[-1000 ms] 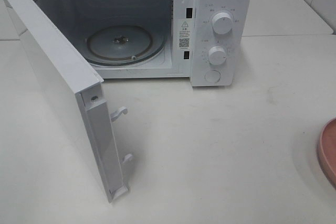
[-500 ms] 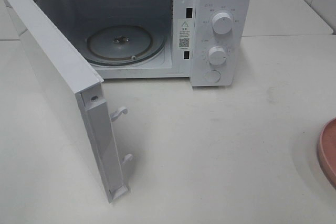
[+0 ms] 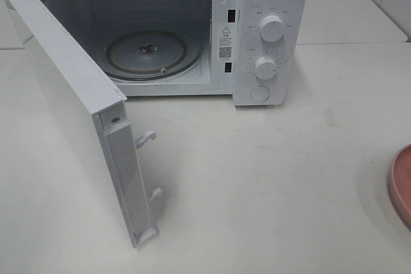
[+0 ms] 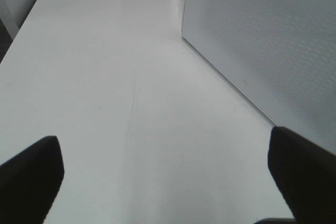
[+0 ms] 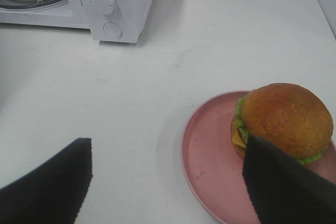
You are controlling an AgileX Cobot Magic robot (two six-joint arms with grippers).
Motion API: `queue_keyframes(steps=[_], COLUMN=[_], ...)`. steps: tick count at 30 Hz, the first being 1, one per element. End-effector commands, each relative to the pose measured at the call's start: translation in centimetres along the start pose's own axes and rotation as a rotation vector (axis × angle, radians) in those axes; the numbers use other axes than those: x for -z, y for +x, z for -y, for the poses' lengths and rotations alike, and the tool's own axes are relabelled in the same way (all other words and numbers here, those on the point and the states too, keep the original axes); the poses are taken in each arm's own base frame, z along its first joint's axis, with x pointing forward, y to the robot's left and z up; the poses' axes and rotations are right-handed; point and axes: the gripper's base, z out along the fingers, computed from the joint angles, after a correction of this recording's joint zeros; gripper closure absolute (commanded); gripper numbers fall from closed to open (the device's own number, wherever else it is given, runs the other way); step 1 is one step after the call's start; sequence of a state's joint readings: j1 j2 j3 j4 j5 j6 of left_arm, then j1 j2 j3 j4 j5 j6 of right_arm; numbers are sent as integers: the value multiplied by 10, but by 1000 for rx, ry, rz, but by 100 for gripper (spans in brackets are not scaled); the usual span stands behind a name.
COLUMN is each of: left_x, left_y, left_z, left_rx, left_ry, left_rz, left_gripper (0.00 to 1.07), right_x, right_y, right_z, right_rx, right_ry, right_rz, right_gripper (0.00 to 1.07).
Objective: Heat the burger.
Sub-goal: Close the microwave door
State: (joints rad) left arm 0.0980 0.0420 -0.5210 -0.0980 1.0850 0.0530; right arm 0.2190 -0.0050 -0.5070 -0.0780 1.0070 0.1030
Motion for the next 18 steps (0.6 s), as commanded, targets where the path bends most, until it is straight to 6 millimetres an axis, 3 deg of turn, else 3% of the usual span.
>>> queue_keyframes(steps=[1,5,7,10,12,13,15,16,18], left_x=[-3,-10,-20,-23,-32,-32,-43,-43,-57], left_y=[-16,-26,-38,-41,-48,-48,-55,-55,-57], left_z=[-1,-2,-3,-4,-5,-5,-7,-7,-8], left_rx=[10,14,17,18,17,17,21,21,26], left_ry=[-5,-8,-15,-17,-25,-25,-30,-30,-34], left_rz=[29,47,61,61,61,61,66,66,62], left_gripper=[12,15,29,35,55,55,81,81,101], right_x=[3,3,3,3,3,3,3,3,3], right_y=[2,2,2,2,2,2,2,2,2], right_z=[0,0,0,0,0,0,0,0,0], right_rx=[3,3,3,3,3,3,3,3,3], right_ry=[5,5,5,5,5,5,5,5,5], right_rz=[39,39,39,39,39,39,39,39,39], right_gripper=[31,31,31,31,31,31,31,31,31])
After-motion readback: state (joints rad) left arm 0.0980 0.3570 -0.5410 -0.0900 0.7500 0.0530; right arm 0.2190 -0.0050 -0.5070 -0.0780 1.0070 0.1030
